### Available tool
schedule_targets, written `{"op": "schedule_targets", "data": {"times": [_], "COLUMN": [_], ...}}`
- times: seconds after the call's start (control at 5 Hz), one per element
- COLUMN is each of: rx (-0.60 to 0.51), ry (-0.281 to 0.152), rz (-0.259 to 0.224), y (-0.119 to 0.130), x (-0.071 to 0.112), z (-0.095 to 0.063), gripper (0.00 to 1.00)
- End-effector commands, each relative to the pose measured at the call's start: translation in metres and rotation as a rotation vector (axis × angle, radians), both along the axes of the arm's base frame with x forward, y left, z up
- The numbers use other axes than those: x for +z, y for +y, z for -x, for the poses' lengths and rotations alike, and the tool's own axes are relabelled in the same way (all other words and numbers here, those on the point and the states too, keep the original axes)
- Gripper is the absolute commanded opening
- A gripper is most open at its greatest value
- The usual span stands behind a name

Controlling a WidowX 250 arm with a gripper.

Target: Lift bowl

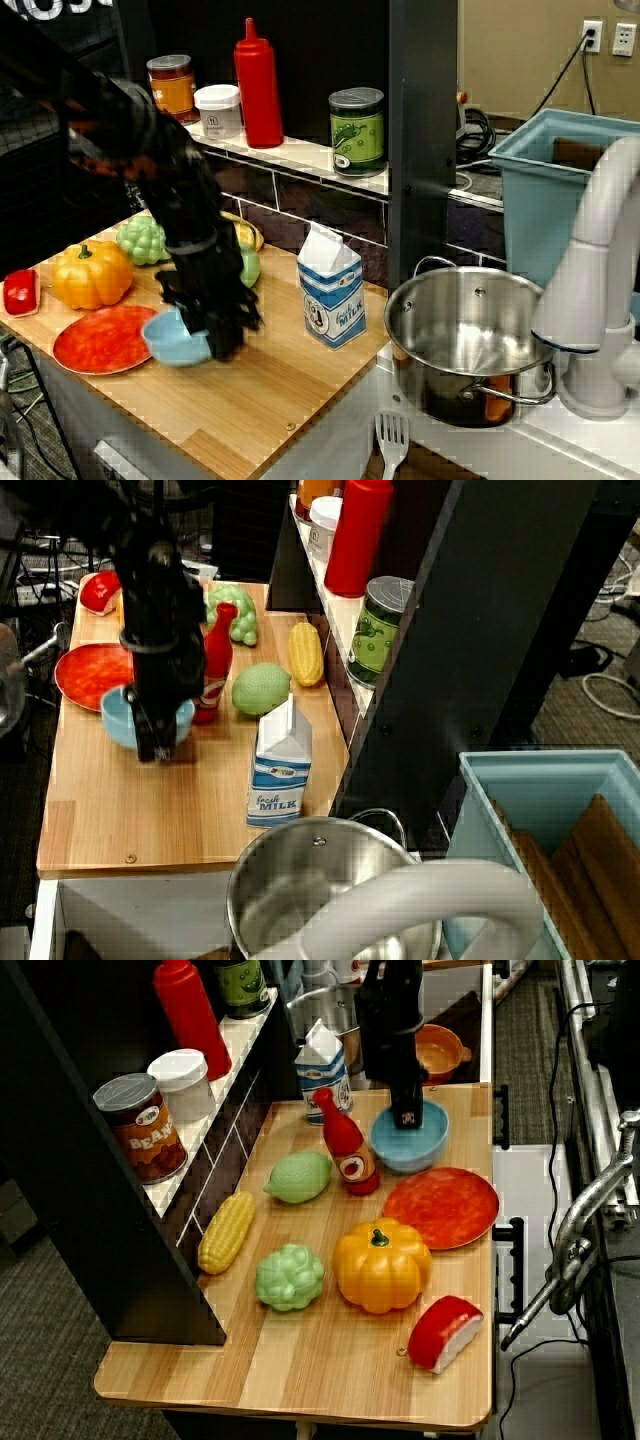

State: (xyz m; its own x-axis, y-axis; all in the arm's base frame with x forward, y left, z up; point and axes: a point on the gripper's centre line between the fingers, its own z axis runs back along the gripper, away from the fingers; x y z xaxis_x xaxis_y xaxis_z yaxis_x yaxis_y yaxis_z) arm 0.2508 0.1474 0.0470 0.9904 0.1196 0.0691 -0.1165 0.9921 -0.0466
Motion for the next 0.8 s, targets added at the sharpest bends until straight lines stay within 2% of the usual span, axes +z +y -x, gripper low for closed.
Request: {"op": "schedule_targets", "data": {"times": [0.0, 0.2, 0.4, 0.6], "rx": [-0.017, -0.023, -0.020, -0.018], "ry": [-0.101, -0.153, -0.166, -0.167], "rz": [0.126, 0.206, 0.224, 0.220], "y": [0.020, 0.023, 0.027, 0.028], "x": [0.115, 0.161, 0.169, 0.168], "z": [0.001, 0.011, 0.015, 0.019], "gripper": [0.00, 0.00, 0.00, 0.00]}}
